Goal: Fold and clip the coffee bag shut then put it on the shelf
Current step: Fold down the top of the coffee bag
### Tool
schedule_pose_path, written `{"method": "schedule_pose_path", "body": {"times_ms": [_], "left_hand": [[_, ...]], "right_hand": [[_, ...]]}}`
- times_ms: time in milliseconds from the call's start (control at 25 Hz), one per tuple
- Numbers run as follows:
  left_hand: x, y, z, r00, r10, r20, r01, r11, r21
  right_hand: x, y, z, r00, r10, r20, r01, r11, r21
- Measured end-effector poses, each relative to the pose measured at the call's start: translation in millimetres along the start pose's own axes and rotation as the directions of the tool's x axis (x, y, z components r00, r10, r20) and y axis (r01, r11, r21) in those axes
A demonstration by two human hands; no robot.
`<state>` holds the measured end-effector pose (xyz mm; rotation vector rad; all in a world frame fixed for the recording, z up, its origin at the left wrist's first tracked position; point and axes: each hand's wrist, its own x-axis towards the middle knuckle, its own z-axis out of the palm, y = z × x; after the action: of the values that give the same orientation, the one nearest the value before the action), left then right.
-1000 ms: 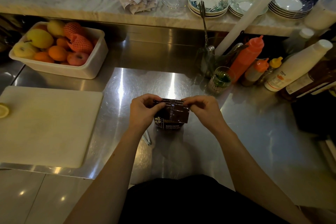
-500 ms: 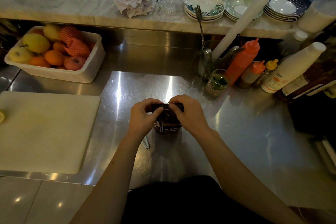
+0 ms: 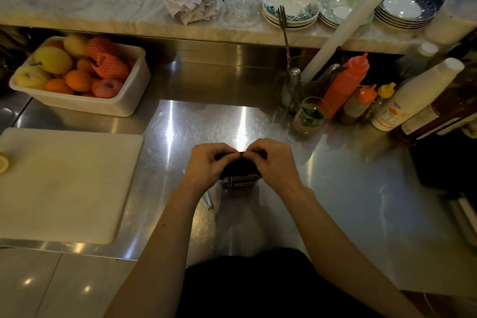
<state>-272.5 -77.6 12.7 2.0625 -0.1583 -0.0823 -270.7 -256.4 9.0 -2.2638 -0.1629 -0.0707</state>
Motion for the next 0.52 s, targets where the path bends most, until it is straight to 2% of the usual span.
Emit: {"method": "schedule_pose_path", "body": {"times_ms": [120,280,440,520], "left_hand": [[-2.1,-0.5,-1.5,1.0,0.013,0.015,-0.013,0.999,0.039],[-4.9,-3.3,-2.1,0.998,0.014,-0.068,-0.009,0.996,0.086],[-1.6,-1.9,-5.6,1.0,0.016,-0.019,-0.014,0.995,0.102],[-2.5,-4.9,-6.4,0.999,-0.011,-0.043,0.015,0.995,0.102]], "right_hand": [[-1.8,2.0,-3.1,0.999,0.036,-0.027,-0.035,0.999,0.023],[-0.7,5.1,-6.2,1.0,0.009,-0.004,-0.009,1.0,0.02],[-1.4,8.8,-11.0,1.0,-0.014,0.001,0.014,0.999,0.034],[-2.2,11.0,-12.7,1.0,0.01,-0.027,-0.008,0.998,0.068]]}}
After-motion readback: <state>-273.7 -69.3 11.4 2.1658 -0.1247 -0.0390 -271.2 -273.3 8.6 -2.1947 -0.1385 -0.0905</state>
